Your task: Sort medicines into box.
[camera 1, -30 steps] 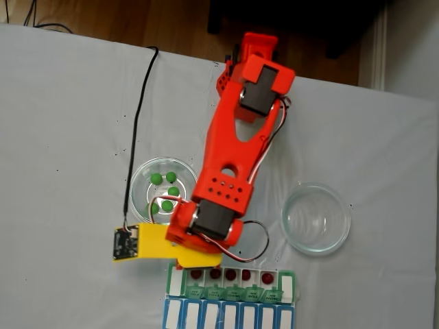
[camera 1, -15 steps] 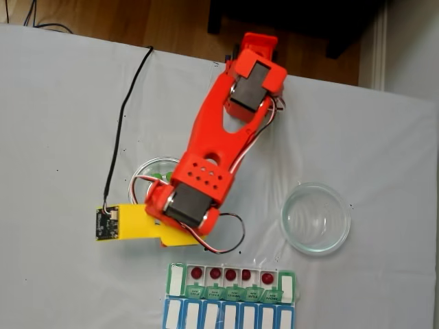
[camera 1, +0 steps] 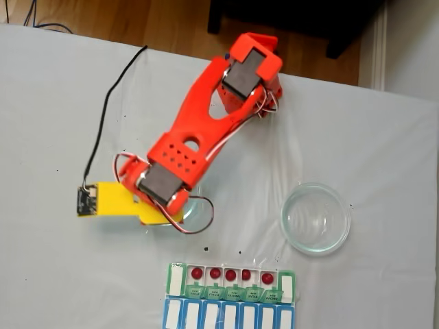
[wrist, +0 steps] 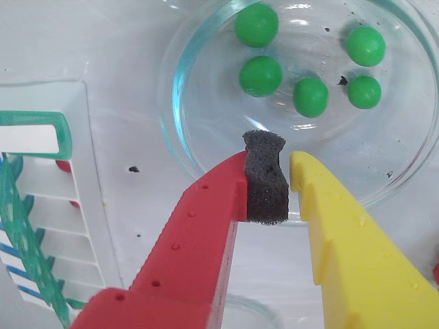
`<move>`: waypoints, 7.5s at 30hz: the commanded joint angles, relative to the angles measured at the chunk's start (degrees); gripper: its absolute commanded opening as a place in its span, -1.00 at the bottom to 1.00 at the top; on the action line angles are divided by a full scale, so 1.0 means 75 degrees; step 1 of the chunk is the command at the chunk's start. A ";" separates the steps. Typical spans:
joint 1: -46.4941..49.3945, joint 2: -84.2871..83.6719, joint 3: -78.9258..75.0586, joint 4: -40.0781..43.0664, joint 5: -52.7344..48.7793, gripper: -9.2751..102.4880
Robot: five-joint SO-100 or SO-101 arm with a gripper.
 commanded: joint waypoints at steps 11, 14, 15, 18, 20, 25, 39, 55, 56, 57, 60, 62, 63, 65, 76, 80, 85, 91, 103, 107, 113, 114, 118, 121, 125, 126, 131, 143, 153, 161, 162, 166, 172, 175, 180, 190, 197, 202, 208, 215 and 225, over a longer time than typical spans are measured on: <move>0.0012 0.1371 0.1863 -0.1535 -0.0363 -0.78; -0.0082 0.1664 0.2473 -0.1945 -0.0375 -0.78; -0.0094 0.1723 0.2555 -0.2016 -0.0375 -0.78; -0.0117 0.1781 0.2602 -0.2051 -0.0328 -0.78; -0.0117 0.1781 0.2637 -0.2074 -0.0258 -0.77; -0.0105 0.2004 0.2953 -0.2355 0.0270 -0.74; -0.0281 0.1805 0.3258 -0.2977 0.1184 -0.75; -0.0422 0.1406 0.3281 -0.3117 0.1289 -0.57; -0.0422 0.1383 0.3281 -0.3117 0.1289 -0.58; -0.0410 0.1348 0.3281 -0.3117 0.1289 -0.57; -0.0398 0.1289 0.3293 -0.3129 0.1301 -0.56; -0.0387 0.1242 0.3340 -0.3129 0.1230 -0.54; -0.0375 0.1219 0.3352 -0.3152 0.1219 -0.53; -0.0363 0.1184 0.3422 -0.3246 0.1219 -0.53; -0.0305 0.1066 0.3574 -0.3516 0.1230 -0.52; -0.0281 0.0984 0.3645 -0.3633 0.1148 -0.52; -0.0270 0.0832 0.3703 -0.3773 0.1148 -0.53; -0.0270 0.0727 0.3691 -0.3809 0.1160 -0.53; -0.0246 0.0703 0.3785 -0.3938 0.1090 -0.54; -0.0223 0.0727 0.3844 -0.3996 0.1078 -0.54; -0.0223 0.0715 0.3926 -0.4113 0.1055 -0.55; -0.0223 0.0715 0.3937 -0.4125 0.1055 -0.56; -0.0211 0.0633 0.3961 -0.4207 0.1055 -0.57; -0.0211 0.0574 0.3973 -0.4242 0.1043 -0.58; -0.0211 0.0539 0.4020 -0.4277 0.1043 -0.60; -0.0223 0.0527 0.4031 -0.4289 0.1055 -0.62; -0.0246 0.0516 0.4055 -0.4301 0.1031 -0.70; -0.0211 0.0656 0.4043 -0.4207 0.0926 -0.81; 0.0012 0.1699 0.3422 -0.3270 0.0984 -0.81; 0.0000 0.2484 0.2637 -0.2438 0.0973 -0.81; -0.0059 0.2520 0.2484 -0.2320 0.0984 -0.81; -0.0574 0.2320 0.1699 -0.1734 0.1301 -0.81; -0.1863 0.2203 0.1055 -0.1277 0.1945 -0.81; -0.2578 0.2051 0.0820 -0.1242 0.2402 -0.82; -0.3680 0.1277 0.0363 -0.1113 0.2918 -0.82; -0.4758 -0.0234 -0.0563 -0.1676 0.3891 -0.81; -0.5027 -0.0715 -0.0844 -0.2227 0.4090 -0.81; -0.5180 -0.0691 -0.1043 -0.2402 0.4371 -0.81; -0.5309 -0.0832 -0.1559 -0.2367 0.4617 -0.81; -0.5262 -0.1336 -0.1723 -0.2355 0.4559 -0.81; -0.5484 -0.0949 -0.1254 -0.2391 0.4652 -0.81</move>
